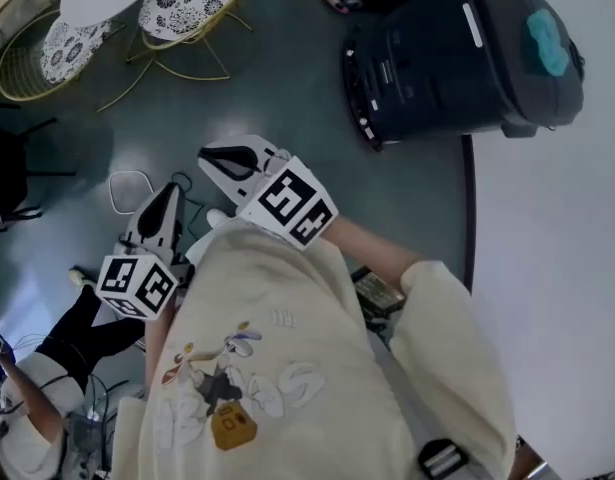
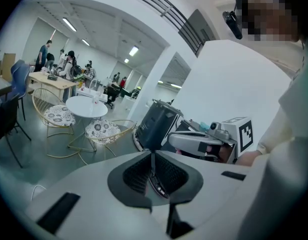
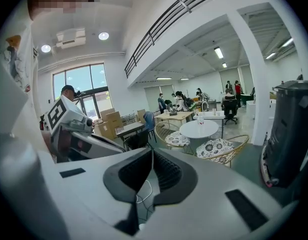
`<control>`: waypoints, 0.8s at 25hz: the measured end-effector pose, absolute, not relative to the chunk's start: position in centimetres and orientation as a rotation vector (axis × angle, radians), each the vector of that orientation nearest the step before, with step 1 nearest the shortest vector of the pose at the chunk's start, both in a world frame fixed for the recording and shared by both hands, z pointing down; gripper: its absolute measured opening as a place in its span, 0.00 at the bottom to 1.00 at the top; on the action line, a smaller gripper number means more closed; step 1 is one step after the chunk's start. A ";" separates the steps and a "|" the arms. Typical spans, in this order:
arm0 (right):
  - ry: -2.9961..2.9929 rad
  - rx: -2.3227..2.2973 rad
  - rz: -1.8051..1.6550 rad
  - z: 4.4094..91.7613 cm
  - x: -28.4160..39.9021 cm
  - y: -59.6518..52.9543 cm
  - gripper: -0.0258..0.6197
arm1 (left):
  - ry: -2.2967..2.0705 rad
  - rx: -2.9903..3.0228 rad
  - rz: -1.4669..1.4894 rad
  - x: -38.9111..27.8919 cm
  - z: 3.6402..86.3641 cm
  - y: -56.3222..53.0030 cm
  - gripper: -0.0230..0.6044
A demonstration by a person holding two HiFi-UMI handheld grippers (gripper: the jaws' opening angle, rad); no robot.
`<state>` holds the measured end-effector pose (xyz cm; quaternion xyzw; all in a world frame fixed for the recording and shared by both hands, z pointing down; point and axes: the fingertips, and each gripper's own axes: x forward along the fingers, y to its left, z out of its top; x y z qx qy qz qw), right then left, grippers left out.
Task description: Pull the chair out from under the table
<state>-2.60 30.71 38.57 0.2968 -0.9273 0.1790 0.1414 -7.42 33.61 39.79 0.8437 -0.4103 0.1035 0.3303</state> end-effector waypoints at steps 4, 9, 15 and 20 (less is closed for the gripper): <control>-2.679 0.856 0.565 38.6 1.7 27.8 0.06 | -1.094 2.215 0.246 -4.2 38.7 30.3 0.09; -2.697 0.846 0.606 39.2 4.9 23.7 0.06 | -1.161 2.154 0.201 -2.0 39.1 27.5 0.09; -2.669 0.912 0.749 41.0 6.1 20.4 0.06 | -1.139 2.102 0.268 -1.4 40.2 26.1 0.09; -2.645 0.916 0.792 42.3 5.1 16.2 0.06 | -1.127 2.090 0.254 -2.8 41.2 22.1 0.09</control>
